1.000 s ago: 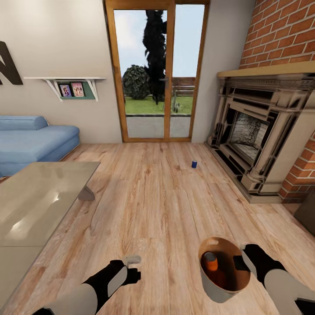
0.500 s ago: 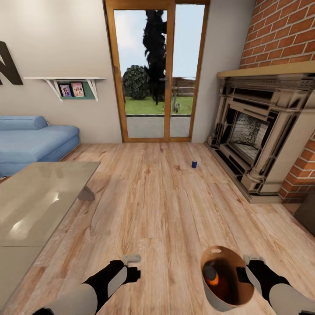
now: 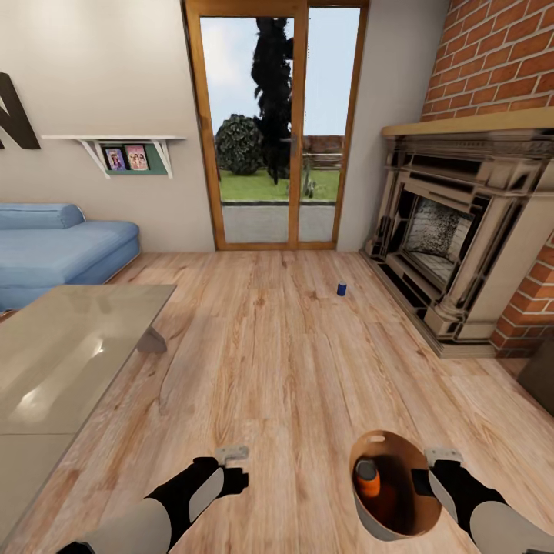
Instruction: Put the three can of soda from the living room inside the tash can in the kitchen.
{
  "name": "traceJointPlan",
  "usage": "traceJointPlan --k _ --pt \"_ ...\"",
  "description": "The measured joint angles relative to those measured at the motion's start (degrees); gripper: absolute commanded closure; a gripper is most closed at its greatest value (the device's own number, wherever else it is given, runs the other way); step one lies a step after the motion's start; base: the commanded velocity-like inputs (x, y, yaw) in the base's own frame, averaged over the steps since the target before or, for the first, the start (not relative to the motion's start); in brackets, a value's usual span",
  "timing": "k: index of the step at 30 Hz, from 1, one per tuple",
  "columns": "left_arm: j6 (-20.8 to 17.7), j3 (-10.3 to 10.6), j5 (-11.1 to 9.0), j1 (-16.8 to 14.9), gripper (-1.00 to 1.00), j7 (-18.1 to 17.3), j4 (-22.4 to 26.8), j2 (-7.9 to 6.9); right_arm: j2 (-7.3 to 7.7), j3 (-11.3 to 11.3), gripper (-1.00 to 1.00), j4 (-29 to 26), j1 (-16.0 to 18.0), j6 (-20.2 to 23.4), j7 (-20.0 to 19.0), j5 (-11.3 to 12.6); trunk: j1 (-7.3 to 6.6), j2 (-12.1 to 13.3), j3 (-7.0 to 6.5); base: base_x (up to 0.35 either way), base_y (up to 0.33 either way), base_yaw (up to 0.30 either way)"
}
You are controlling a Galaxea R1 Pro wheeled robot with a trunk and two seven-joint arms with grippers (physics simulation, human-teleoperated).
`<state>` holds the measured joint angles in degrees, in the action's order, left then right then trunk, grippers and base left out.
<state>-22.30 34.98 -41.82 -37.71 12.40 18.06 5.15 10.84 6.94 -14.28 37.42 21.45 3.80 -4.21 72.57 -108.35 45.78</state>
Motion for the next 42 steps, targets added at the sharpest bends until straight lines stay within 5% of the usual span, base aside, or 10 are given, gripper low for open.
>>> traceJointPlan --k 42 --pt "2.25 0.44 0.07 0.00 -1.00 -1.49 -0.37 0.03 -0.20 -0.59 1.00 0.09 -0.01 0.08 -0.33 0.02 0.00 0.00 0.00 0.332 -0.070 -0.002"
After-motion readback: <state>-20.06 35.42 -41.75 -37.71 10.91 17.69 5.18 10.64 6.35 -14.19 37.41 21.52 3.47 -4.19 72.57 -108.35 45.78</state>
